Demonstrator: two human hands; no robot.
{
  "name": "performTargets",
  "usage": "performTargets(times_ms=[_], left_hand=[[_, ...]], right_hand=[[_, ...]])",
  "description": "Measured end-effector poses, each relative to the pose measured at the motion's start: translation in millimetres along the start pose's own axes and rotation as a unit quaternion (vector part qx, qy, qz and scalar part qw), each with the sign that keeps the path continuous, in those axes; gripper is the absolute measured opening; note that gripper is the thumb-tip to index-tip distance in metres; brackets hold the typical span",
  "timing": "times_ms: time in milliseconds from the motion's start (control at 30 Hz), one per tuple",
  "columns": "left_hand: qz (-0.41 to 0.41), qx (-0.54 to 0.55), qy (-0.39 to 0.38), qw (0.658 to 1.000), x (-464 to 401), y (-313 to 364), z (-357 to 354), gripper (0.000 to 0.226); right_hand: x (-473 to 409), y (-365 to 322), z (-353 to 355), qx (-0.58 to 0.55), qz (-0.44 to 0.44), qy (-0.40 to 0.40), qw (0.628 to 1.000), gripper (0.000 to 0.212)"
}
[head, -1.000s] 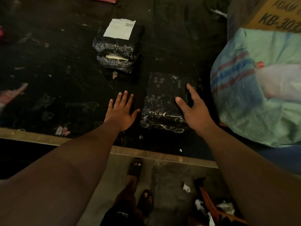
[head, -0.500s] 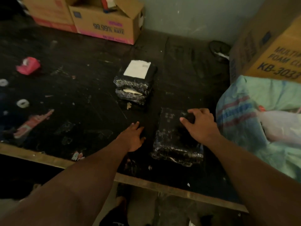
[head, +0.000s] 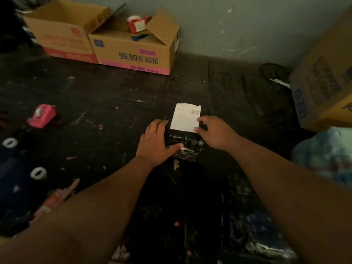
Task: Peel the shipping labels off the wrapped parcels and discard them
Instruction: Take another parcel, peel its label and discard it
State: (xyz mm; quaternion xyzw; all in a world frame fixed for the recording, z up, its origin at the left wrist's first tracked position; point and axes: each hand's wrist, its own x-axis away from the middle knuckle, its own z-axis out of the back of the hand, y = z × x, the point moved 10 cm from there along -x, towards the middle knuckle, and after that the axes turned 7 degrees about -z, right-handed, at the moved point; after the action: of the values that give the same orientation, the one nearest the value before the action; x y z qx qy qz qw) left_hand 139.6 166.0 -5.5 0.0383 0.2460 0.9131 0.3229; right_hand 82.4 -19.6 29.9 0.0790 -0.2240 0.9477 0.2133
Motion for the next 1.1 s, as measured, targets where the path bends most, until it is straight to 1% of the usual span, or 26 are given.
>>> performTargets(times_ms=[167, 300, 400, 500, 600, 700, 900, 1100], left_hand=[[-0.023, 0.015, -0.085, 0.996, -39.5, -9.4, -25.2, 0.136], [-0.038, 0.03, -0.132, 0.99, -59.2, -16.1, -40.3, 0.149], [-0.038, 0.059, -0.142, 0.987, -63.4, -23.6, -50.9, 0.151], [-0.033, 0.08, -0.128, 0.988, -62.6, -27.6, -57.9, 0.152], [-0.04, 0.083, -0.118, 0.989, -62.7, -29.5, -61.1, 0.151], [-0.044, 0.075, -0.114, 0.99, -63.6, -30.1, -61.3, 0.15], [-0.039, 0.063, -0.119, 0.99, -64.0, -28.8, -61.1, 0.15], [-0.034, 0.056, -0.121, 0.99, -60.8, -28.9, -61.1, 0.151]], right_hand=[[-47.5, -15.0, 4.5, 0.019, -0.018, 0.006, 1.0, 0.046], [-82.5, -22.7, 1.3, 0.038, -0.032, 0.008, 0.999, 0.043], [-109.6, -26.2, -4.4, 0.052, -0.033, 0.007, 0.998, 0.041], [-133.5, -26.2, -14.2, 0.072, -0.039, -0.007, 0.997, 0.042], [-149.1, -22.9, -21.6, 0.085, -0.071, -0.022, 0.994, 0.045], [-158.4, -22.8, -23.6, 0.116, -0.092, -0.041, 0.988, 0.042], [-160.9, -36.6, -14.5, 0.095, -0.067, -0.006, 0.993, 0.028], [-156.7, -38.2, -8.2, 0.049, -0.066, 0.017, 0.996, 0.024]])
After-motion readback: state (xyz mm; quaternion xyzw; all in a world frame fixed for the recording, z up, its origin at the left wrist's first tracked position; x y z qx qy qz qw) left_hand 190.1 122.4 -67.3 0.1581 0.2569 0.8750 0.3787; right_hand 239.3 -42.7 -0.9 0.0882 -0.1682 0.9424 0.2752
